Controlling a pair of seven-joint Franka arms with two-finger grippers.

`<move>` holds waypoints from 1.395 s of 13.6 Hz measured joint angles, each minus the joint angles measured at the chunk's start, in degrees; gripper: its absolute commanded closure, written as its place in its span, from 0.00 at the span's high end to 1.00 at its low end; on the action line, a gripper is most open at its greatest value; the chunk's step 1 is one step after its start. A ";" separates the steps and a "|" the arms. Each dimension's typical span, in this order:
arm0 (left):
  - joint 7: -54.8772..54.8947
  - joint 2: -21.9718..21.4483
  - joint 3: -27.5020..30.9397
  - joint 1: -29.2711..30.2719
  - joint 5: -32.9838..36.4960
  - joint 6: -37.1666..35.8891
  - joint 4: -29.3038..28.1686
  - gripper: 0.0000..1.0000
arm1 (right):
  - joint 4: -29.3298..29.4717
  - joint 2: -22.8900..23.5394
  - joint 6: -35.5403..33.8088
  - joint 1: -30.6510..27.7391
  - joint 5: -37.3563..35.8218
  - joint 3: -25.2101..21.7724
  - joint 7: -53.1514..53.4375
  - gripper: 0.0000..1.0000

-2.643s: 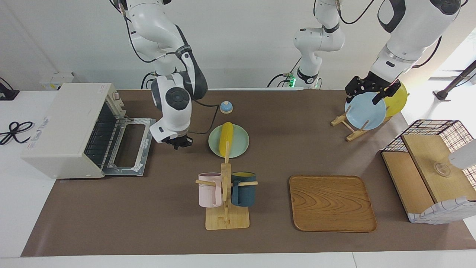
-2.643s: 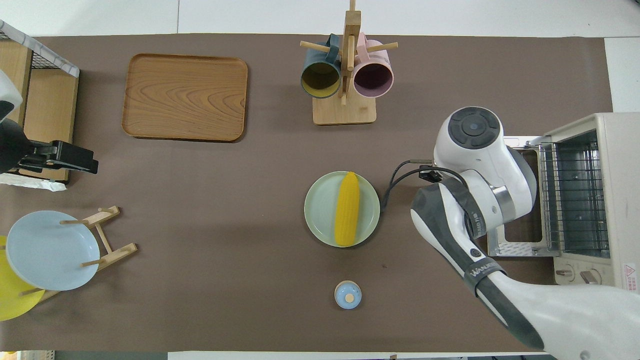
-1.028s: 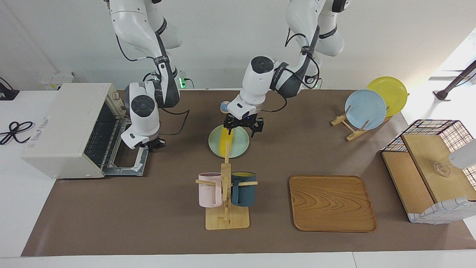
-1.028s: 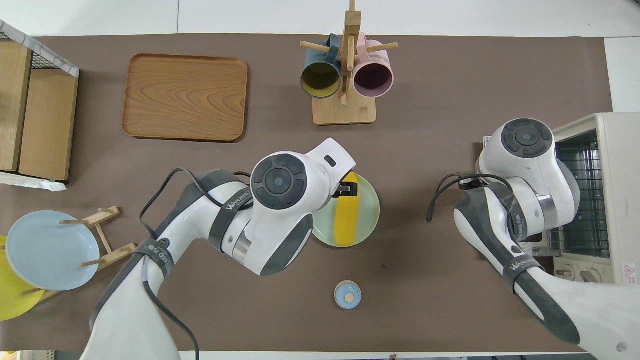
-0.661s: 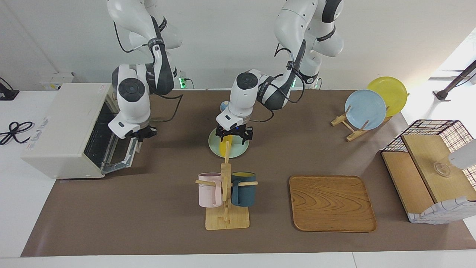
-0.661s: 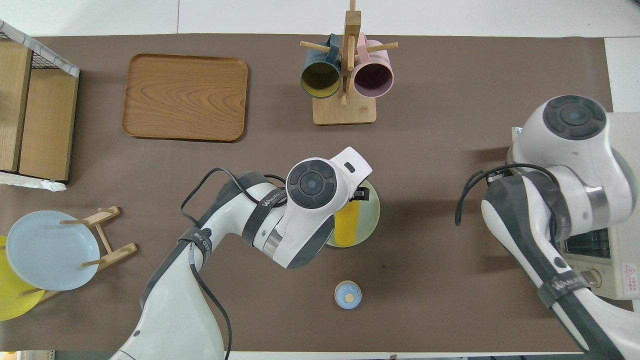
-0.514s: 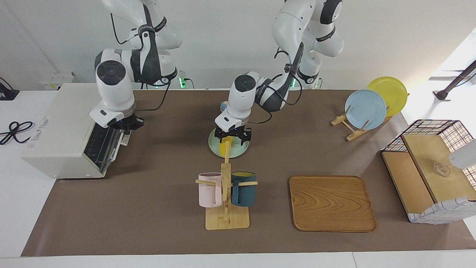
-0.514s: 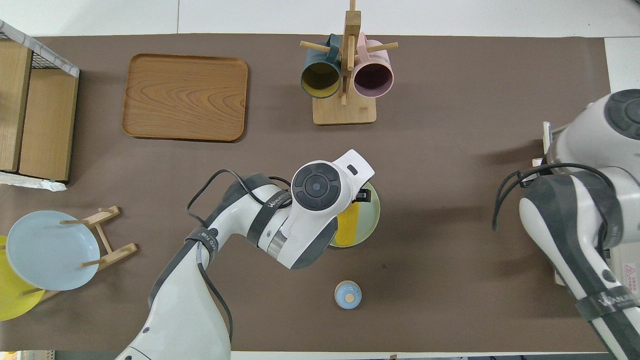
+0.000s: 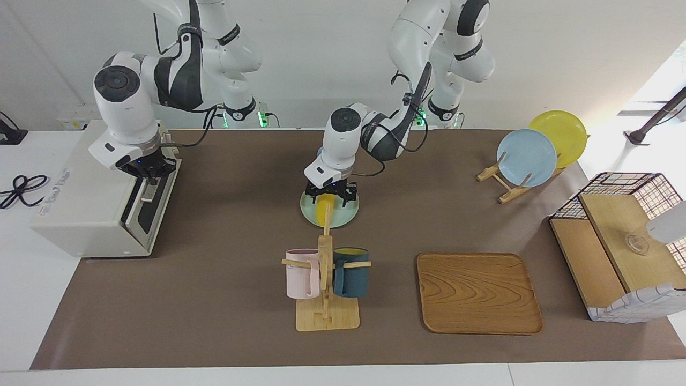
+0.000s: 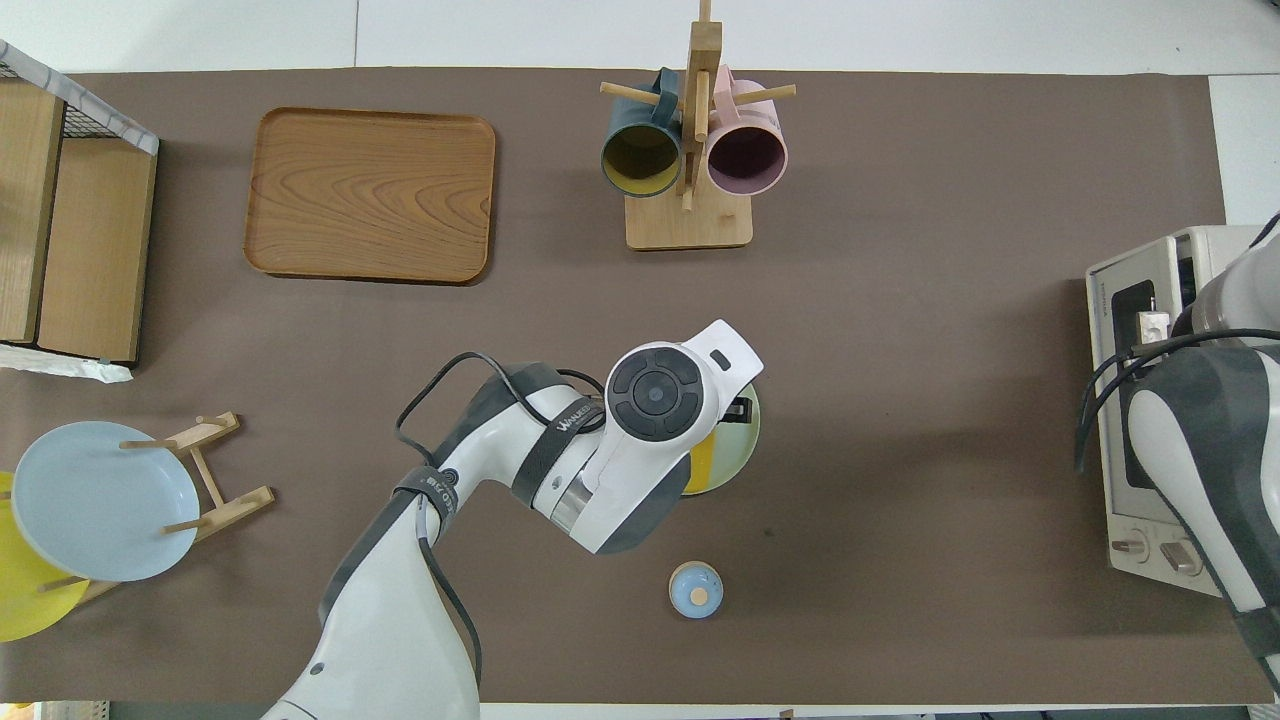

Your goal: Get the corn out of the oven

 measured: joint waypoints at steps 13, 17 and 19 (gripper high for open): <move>-3.04 -4.47 1.89 4.97 0.00 -9.71 3.94 0.00 | 8.95 -3.76 -13.73 -0.28 9.51 0.05 -0.68 1.00; 0.46 -7.88 2.15 15.07 2.48 -16.88 7.50 0.00 | 13.19 -3.49 -17.90 1.56 11.84 0.47 -0.69 1.00; 5.34 -7.48 2.19 20.00 2.65 -17.73 8.56 0.00 | 15.08 -2.92 -18.44 1.96 13.86 0.48 -0.68 1.00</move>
